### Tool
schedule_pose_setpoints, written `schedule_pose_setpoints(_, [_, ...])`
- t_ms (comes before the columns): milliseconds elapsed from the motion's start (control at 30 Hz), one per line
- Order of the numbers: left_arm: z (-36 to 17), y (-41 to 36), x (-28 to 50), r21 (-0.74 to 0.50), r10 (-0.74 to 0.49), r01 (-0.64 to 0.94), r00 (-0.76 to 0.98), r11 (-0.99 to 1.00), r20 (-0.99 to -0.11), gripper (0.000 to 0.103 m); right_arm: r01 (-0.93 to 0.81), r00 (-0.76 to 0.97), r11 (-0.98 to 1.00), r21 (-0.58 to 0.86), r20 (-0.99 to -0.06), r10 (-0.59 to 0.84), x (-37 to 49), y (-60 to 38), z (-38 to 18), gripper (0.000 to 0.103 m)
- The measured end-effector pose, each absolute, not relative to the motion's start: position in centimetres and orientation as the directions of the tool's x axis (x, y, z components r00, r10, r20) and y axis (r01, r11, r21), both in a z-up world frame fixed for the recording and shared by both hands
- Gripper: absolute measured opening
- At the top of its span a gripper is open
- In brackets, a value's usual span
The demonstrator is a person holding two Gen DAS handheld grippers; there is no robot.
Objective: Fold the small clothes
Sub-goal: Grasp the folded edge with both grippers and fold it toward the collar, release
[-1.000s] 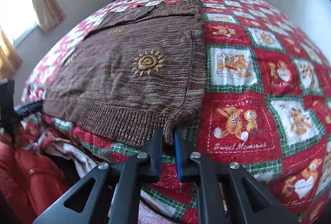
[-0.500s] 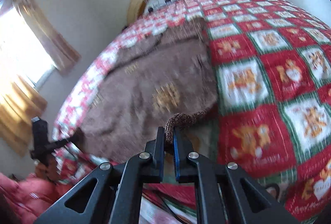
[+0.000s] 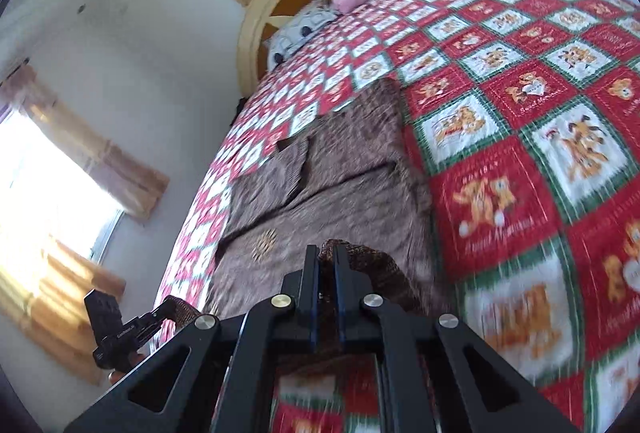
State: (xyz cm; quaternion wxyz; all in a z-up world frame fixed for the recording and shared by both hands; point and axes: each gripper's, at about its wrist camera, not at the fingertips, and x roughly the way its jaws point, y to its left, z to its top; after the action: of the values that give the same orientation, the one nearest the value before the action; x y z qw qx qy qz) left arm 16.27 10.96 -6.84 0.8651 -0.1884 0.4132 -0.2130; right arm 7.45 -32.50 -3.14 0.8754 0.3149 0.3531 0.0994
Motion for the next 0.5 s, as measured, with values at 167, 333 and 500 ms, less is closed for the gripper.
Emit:
schedule_pose_setpoints(167, [-8.1, 10.6, 20.5, -0.472, -0.469, 0.153, 0.564, 0.868, -0.680, 0.009, 0.114, 0.731, 0.765, 0.634, -0.575, 0.368, 11.2, -33.7, -5.0, 0.006])
schedule_pose_setpoints(333, [-10.1, 10.2, 23.6, -0.448, -0.437, 0.112, 0.517, 0.887, -0.736, 0.010, 0.151, 0.711, 0.790, 0.594, -0.621, 0.331, 14.1, -33.9, -6.9, 0.006])
schedule_pose_setpoints(500, [-10.0, 11.5, 24.0, -0.440, -0.439, 0.128, 0.508, 0.889, -0.741, 0.039, 0.169, 0.702, 0.806, 0.567, -0.643, 0.306, 14.9, -33.8, -7.8, 0.009])
